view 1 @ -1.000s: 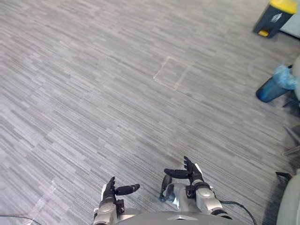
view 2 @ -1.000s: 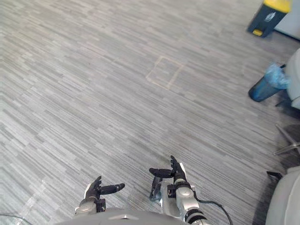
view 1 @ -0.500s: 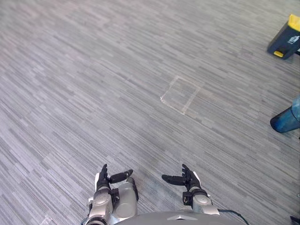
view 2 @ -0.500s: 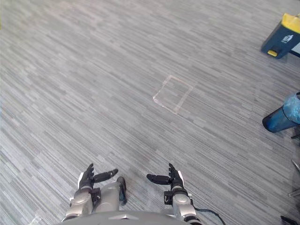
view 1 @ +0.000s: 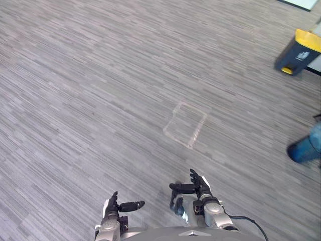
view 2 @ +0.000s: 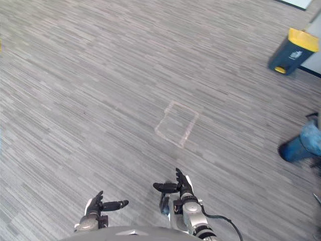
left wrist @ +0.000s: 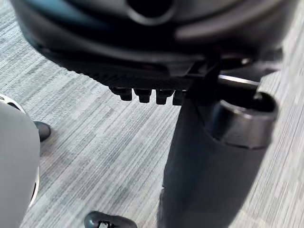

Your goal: Organize the slippers on the shoe rack

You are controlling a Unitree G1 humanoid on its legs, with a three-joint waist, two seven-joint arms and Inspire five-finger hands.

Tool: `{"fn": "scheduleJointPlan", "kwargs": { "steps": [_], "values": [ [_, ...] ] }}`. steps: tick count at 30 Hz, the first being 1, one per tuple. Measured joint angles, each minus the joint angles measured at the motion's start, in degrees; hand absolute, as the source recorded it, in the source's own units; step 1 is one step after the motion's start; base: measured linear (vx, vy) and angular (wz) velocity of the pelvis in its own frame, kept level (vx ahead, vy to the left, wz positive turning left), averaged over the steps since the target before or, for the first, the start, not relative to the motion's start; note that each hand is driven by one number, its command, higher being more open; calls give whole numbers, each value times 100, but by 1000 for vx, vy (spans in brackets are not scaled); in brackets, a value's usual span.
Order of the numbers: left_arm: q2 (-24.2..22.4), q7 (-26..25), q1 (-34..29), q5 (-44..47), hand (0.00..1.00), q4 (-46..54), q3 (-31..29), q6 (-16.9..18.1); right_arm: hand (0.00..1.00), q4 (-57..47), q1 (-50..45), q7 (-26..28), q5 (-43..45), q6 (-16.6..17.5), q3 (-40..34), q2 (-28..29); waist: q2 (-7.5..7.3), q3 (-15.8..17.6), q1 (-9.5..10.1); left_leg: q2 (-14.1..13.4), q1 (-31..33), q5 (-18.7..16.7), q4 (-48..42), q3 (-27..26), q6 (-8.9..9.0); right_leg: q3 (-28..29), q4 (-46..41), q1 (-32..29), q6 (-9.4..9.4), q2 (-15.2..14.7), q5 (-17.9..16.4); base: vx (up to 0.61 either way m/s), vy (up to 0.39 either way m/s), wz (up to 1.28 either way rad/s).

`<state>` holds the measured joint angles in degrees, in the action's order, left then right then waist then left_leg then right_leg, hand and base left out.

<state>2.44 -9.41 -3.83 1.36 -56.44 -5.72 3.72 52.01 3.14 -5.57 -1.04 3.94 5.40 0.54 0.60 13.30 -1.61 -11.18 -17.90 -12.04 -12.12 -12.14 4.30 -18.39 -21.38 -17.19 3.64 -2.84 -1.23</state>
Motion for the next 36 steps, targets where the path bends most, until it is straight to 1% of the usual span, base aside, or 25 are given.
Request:
{"fn": "scheduleJointPlan", "kwargs": {
  "steps": [1,2,3,4,5,7,9,10,11,12,13,14,16,17,19,20,22,23,26,28,29,31,34,35,36],
  "values": [
    [-30,12,-7,-18,100,5,-16,0,100,-20,-112,1,-1,-10,-101,-14,53,-32,-24,-121,148,71,-536,218,124,-69,-102,111,-1,38,-245,556,-213,13],
    [-84,16,10,-66,100,64,-207,-4,100,-206,-251,-6,-2,-89,-102,-12,117,-7,-16,-373,805,595,-2249,677,606,-116,-8,535,-49,159,-541,638,-219,13],
    [-87,16,10,-68,100,72,-223,-4,100,-216,-264,-5,-2,-92,-99,-14,118,-5,-16,-389,858,650,-2376,700,640,-117,12,571,-40,167,-553,521,-135,17],
    [-123,14,-36,-74,100,293,-430,-4,100,-388,-441,-18,3,-128,-98,-9,120,4,31,-773,1802,699,-4292,693,824,-153,388,1208,31,341,-695,347,-74,10],
    [-118,13,-40,-74,100,320,-442,-2,100,-398,-456,-21,3,-131,-98,1,113,7,42,-806,1883,623,-4433,651,803,-153,435,1278,32,351,-712,330,-49,9],
    [-57,-8,-51,-71,100,435,-469,-2,100,-363,-558,-36,14,-140,-206,122,-37,-43,131,-861,2529,-34,-4465,125,402,-119,898,1851,-50,358,-701,402,-30,-3],
    [-17,-24,-45,-70,100,507,-467,8,100,-317,-531,-83,17,-142,-217,132,-92,-64,178,-683,2768,-305,-3544,-115,230,-15,1144,2103,-80,334,-680,409,43,-29],
    [-20,-23,-10,-64,100,572,-468,28,100,-226,-408,-114,15,-150,-352,174,-137,-30,270,-324,3023,-373,-2329,-5,192,197,1331,2321,-96,247,-676,406,161,-51],
    [-12,-22,12,-64,100,581,-468,46,100,-202,-385,-122,15,-151,-429,198,-169,-8,296,-165,3083,-330,-1917,171,186,261,1354,2388,-127,181,-694,496,245,-72],
    [-1,-27,24,-51,100,579,-471,94,100,-125,-377,-137,15,-143,-488,206,-210,16,340,102,3081,152,-1063,545,159,381,1383,2551,-308,61,-773,425,242,-57],
    [-8,-33,14,-22,100,558,-459,102,100,-81,-398,-143,13,-135,-491,154,-205,-3,361,182,2982,737,-861,617,176,470,1413,2640,-437,35,-830,448,229,-53],
    [85,-41,33,31,100,459,-447,94,100,65,-407,-152,13,-157,-433,202,-371,-56,349,377,2837,623,-869,501,-14,583,1482,2743,-587,-154,-873,444,209,-29],
    [119,-54,65,30,100,395,-410,92,100,103,-461,-141,10,-157,-430,213,-396,-93,300,345,2861,208,-1197,442,-127,603,1156,2639,-671,-243,-825,403,230,-25],
    [111,-48,86,88,100,316,-437,39,100,144,-452,-141,9,-168,-452,208,-325,-88,312,293,2768,-49,-1326,324,-196,634,500,2422,-736,-322,-866,350,249,-58],
    [106,-57,58,87,100,246,-404,-16,100,178,-373,-134,-2,-202,-458,207,-271,-49,312,324,2180,-292,-1115,-120,-333,523,-1288,1747,-841,-764,-814,400,253,-89],
    [157,-63,10,63,100,200,-336,-47,100,180,-307,-114,-9,-206,-426,208,-257,-42,274,382,1699,-410,-950,-347,-419,234,-2345,1464,-702,-1085,-896,386,220,-81],
    [278,-65,-26,31,100,116,-221,-48,100,228,-269,-76,-15,-194,-407,215,-184,-72,198,363,1168,-435,-608,-413,-450,-266,-2823,1206,-395,-1129,-1152,436,165,-38],
    [292,-70,-36,30,100,115,-223,-45,100,228,-225,-75,-16,-184,-411,209,-137,-87,149,318,972,-434,-411,-452,-447,-566,-2681,1008,-261,-1017,-1286,404,81,-9],
    [267,-57,-63,31,100,54,-226,-56,100,218,-108,-75,-121,-93,-415,197,-114,-75,121,286,576,-435,-47,-623,-445,-1188,-1449,421,-171,-679,-1304,434,1,-14],
    [284,-25,-119,68,100,4,-267,-75,100,250,-82,-73,-123,-109,-411,200,-189,-102,122,398,342,-489,46,-728,-255,-1536,40,413,-25,-369,-506,450,-73,-15],
    [241,-13,-72,48,100,-82,-316,-78,100,299,-96,-71,-141,-106,-411,57,-68,-106,167,312,100,-635,56,-740,-36,-1508,358,487,507,-161,174,381,-45,-32],
    [154,-7,-79,13,100,-70,-312,-60,100,284,-41,-77,-142,-133,-425,-6,57,-127,137,249,152,-522,-110,-705,-63,-1353,345,475,449,-37,-62,444,-67,-42],
    [57,39,-29,-36,100,-73,-310,-59,100,256,-94,-85,-123,-170,-493,-89,118,-102,86,15,598,-268,-1558,-329,132,-1247,244,655,357,58,-460,405,-118,-24],
    [-26,87,15,-66,100,-62,-450,-58,100,152,-190,-91,-122,-219,-486,-64,136,-72,93,-268,1103,304,-2996,-80,230,-1183,482,1059,332,209,-535,444,-116,-26],
    [-91,98,14,-70,100,33,-479,-46,100,54,-289,-102,-118,-226,-472,-57,151,-57,135,-577,1561,121,-4148,-104,306,-1081,678,1439,325,352,-601,438,-64,-30]
  ]
}}
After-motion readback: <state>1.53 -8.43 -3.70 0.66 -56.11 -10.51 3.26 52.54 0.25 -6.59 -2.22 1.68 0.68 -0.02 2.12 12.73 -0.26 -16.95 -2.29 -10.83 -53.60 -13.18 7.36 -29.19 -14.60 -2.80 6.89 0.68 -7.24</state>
